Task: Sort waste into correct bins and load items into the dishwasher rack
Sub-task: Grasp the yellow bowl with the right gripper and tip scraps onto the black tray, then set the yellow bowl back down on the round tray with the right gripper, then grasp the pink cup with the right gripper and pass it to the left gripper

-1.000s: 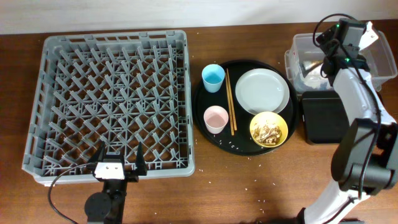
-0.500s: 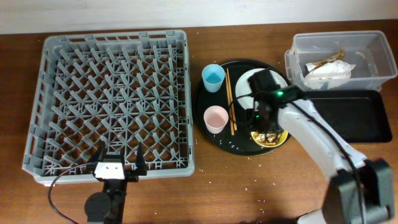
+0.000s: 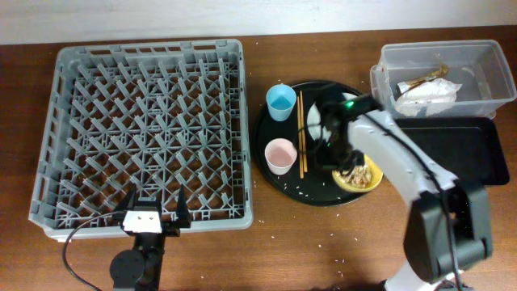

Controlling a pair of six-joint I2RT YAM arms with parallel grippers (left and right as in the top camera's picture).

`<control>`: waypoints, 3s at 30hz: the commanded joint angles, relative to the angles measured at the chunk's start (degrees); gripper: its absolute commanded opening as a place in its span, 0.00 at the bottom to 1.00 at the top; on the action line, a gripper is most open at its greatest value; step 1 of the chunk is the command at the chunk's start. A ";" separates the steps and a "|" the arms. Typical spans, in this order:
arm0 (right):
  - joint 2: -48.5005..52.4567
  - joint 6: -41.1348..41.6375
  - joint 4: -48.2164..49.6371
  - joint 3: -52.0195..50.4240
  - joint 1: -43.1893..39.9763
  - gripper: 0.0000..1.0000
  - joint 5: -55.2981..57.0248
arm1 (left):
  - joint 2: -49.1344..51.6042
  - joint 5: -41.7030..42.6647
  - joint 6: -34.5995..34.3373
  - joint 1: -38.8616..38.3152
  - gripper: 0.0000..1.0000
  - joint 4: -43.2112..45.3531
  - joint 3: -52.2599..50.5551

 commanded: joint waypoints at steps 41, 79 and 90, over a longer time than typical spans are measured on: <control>12.37 -14.69 12.57 0.50 -67.89 0.04 -85.66 | -0.31 0.00 0.87 0.35 1.00 -0.22 -0.20; 1.95 0.33 -0.72 9.99 -1.84 0.63 -16.39 | -0.31 0.00 0.87 0.35 1.00 -0.22 -0.20; 12.22 1.22 7.54 8.22 3.30 0.11 -11.76 | -0.31 0.00 0.87 0.35 1.00 -0.22 -0.20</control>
